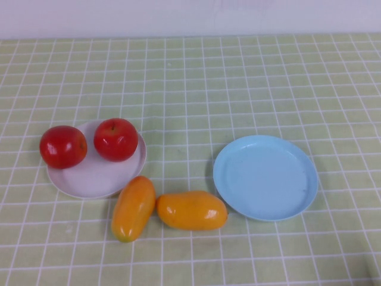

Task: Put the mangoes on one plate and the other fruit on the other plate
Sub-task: Put another type of fruit in the right plate

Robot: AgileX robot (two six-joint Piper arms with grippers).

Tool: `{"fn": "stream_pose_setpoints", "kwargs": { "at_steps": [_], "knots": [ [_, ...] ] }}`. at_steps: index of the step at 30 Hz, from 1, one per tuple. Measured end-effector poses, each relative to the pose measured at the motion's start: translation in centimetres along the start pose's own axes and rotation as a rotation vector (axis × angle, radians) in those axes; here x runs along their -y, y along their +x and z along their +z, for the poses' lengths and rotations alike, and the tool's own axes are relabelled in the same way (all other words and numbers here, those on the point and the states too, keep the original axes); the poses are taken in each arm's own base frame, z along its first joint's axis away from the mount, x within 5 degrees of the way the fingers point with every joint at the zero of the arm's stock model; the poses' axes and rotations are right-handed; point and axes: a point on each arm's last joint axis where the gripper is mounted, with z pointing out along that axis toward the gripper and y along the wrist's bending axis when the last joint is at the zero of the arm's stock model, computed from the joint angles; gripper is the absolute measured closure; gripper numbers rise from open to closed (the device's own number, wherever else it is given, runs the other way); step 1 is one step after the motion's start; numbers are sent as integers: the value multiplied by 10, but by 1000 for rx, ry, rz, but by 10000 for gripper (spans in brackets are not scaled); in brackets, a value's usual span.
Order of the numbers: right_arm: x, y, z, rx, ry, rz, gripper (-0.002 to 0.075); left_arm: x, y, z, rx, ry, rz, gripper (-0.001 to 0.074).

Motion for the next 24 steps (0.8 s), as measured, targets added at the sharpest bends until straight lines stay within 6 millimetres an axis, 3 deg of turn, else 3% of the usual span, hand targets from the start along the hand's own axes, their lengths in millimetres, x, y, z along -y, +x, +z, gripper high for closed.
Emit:
{"fn": "stream_pose_setpoints", "kwargs": {
  "at_steps": [7,12,24],
  "knots": [
    [0,0,0,0,0,0,743,-3,43,15,119,-113,8,734],
    [0,0,0,-1,0,0,743,-8,51,15,79,-215,-19,734],
    [0,0,0,-2,0,0,743,-5,81,11,-232,-202,-36,734]
  ]
}}
